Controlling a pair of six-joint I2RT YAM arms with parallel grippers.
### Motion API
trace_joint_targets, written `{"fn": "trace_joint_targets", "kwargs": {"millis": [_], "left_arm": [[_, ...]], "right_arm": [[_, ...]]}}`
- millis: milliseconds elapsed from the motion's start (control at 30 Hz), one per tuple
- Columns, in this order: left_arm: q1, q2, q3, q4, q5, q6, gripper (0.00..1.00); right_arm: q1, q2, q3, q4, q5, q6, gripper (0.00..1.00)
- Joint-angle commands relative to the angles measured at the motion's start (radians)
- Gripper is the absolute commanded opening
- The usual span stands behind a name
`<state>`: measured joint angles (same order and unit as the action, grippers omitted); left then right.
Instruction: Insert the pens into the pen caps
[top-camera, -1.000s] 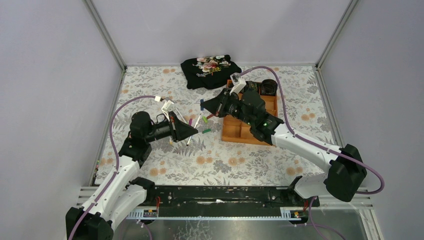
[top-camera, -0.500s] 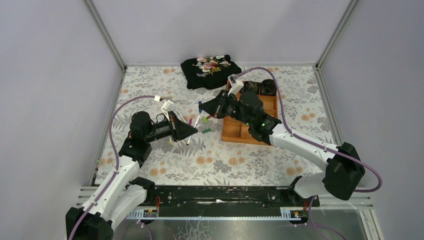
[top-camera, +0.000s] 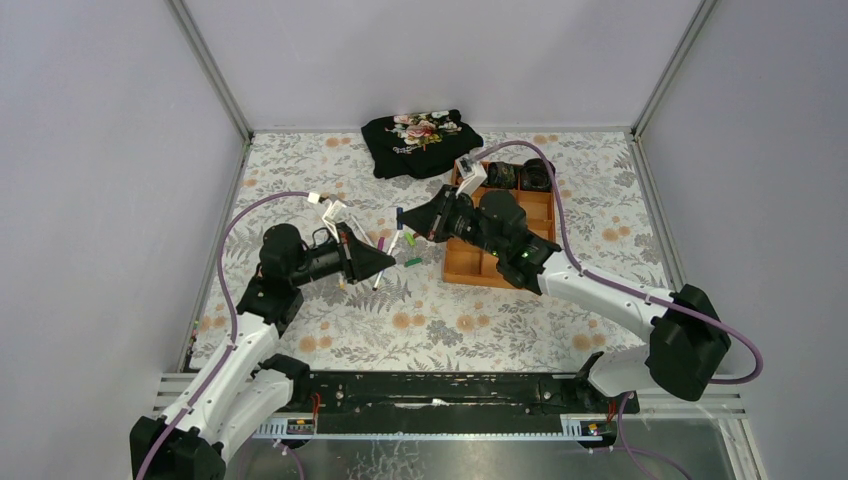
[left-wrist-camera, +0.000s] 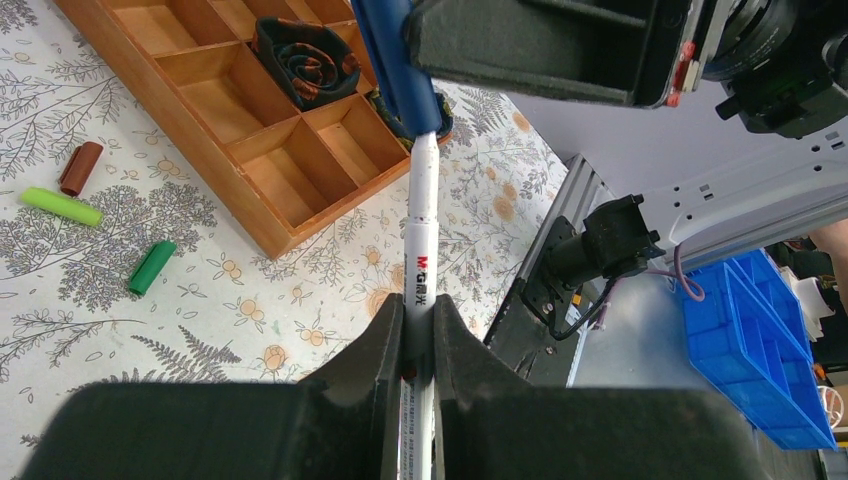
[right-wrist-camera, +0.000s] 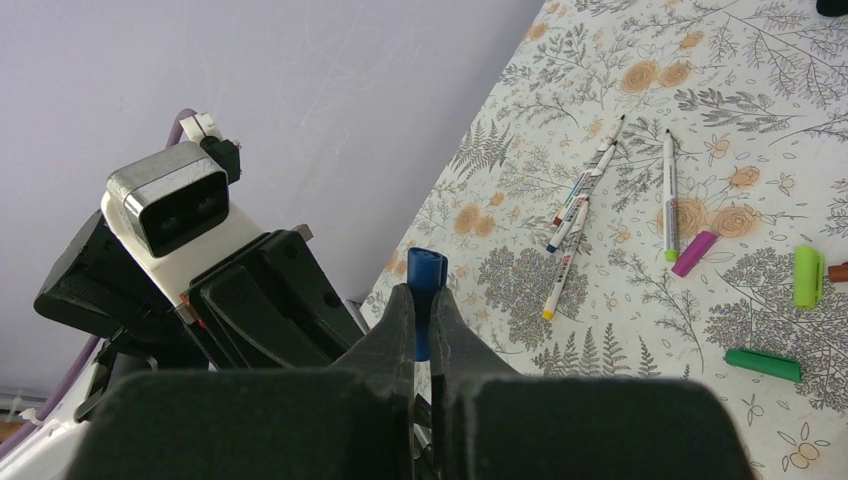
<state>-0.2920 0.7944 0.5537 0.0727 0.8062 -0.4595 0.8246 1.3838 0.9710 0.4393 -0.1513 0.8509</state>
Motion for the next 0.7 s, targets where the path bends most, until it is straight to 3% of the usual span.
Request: {"fn": "trace_joint_targets", "kwargs": {"millis": [0, 367, 667], "left_arm": [[-0.001, -0.023, 0.000, 0.041, -0.035, 0.008, 0.00], [-0.001, -0.037, -0.001, 0.032, -0.058, 0.013, 0.00], [-0.001, -0.051, -0.001, 0.031, -0.059, 0.016, 0.00]], "right_arm": [[0.035, -0.042, -0.031, 0.069, 0.001, 0.020, 0.00], [0.117, -0.098, -0.175, 0.207, 0.135, 0.057, 0.00], [0.176, -0.050, -0.193, 0.236, 0.083, 0.055, 0.00]]}}
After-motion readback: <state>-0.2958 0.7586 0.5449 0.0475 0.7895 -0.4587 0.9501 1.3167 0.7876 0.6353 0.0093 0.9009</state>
